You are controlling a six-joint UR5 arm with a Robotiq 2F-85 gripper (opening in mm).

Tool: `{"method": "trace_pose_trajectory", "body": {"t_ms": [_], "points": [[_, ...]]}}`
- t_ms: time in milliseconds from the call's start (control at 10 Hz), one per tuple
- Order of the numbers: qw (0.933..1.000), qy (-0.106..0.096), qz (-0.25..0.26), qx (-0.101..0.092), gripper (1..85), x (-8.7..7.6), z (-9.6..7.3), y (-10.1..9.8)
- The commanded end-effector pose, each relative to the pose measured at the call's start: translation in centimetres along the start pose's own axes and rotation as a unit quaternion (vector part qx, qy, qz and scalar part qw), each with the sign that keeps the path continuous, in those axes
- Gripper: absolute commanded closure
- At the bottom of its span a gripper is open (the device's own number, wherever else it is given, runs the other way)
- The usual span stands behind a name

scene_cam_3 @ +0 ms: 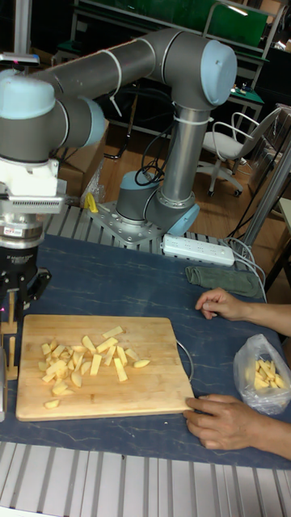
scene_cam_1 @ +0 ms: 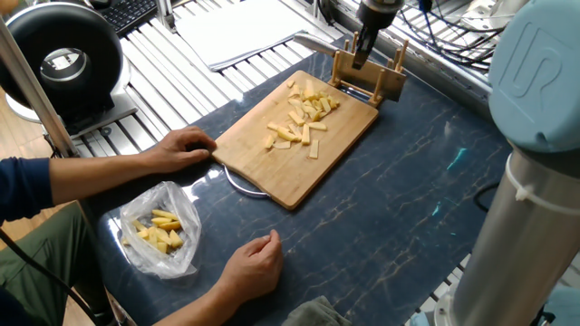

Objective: Chop the potatoes

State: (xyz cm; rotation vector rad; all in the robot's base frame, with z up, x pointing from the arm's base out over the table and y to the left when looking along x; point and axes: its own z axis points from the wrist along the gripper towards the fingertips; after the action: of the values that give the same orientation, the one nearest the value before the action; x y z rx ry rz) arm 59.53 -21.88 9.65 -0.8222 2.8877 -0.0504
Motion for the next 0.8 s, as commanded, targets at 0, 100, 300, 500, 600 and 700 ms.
{"method": "trace_pose_trajectory", "body": {"t_ms": [0, 100, 300, 500, 600, 700], "points": [[0.9987, 0.049, -0.008, 0.001, 46.0, 2.6, -3.7, 0.2], [0.9967, 0.08, 0.015, -0.001, 48.7, 3.5, -5.9, 1.0], [0.9851, 0.112, 0.131, -0.006, 77.7, 2.9, -10.6, 4.5], [0.9603, 0.087, 0.258, -0.06, 84.7, -1.3, -12.8, 10.6], [0.9519, 0.073, 0.292, -0.06, 84.7, -3.2, -13.4, 12.2], [0.9494, 0.058, 0.305, -0.046, 84.7, -4.9, -13.5, 12.9]]}}
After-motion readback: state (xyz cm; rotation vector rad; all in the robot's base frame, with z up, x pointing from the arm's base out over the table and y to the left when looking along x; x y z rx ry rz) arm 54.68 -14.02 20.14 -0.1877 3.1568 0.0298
